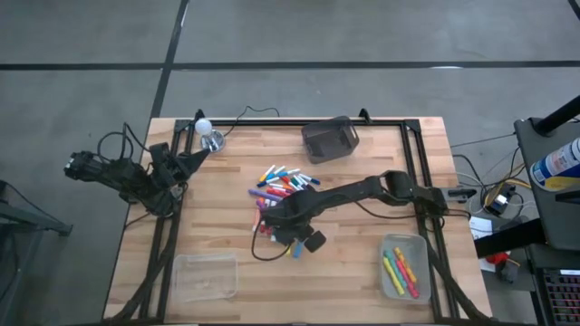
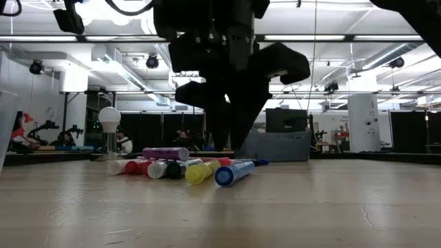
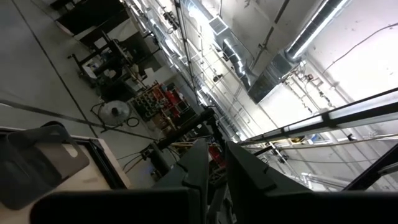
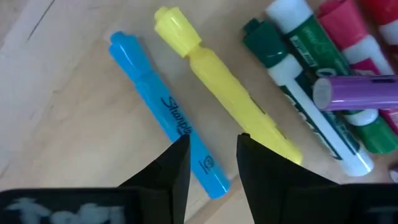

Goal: Pick & Place Markers
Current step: Put the blue highlighter pen into the gray bin

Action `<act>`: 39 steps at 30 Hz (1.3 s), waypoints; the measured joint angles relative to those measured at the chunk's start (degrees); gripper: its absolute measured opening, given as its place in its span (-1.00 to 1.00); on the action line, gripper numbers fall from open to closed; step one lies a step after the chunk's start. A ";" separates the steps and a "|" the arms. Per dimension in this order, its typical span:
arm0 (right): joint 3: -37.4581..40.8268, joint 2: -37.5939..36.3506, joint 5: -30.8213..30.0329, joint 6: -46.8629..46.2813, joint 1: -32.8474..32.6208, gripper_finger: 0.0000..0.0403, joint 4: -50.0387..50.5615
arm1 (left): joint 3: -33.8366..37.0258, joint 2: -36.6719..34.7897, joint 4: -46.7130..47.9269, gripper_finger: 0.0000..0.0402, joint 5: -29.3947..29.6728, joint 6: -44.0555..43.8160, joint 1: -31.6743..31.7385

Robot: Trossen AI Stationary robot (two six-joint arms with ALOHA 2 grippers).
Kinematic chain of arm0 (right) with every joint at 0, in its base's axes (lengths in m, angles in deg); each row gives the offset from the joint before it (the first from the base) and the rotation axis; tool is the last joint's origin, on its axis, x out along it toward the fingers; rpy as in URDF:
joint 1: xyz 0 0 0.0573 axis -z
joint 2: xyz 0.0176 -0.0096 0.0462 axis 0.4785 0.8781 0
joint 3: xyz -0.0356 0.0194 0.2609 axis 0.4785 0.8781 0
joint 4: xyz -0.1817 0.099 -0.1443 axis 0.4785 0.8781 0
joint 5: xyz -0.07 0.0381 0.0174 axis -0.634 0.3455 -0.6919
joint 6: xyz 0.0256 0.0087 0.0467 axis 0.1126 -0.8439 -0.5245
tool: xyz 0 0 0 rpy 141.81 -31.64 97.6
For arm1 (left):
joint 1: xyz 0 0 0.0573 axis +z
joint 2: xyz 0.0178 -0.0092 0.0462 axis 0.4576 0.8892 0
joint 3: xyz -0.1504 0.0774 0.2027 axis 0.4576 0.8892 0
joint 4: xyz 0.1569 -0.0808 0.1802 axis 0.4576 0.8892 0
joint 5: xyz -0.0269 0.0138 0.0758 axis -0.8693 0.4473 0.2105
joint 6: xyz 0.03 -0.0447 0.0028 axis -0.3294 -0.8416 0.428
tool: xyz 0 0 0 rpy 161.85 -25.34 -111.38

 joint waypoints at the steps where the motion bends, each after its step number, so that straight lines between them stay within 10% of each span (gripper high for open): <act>1: 0.14 0.00 0.65 0.13 -0.07 -0.40 -0.21 | 0.00 0.00 0.00 -0.76 0.00 -0.02 0.00; 39: 7.39 -7.66 2.73 -20.17 0.23 -0.73 1.38 | 0.00 0.00 0.00 -0.76 0.52 -0.07 0.01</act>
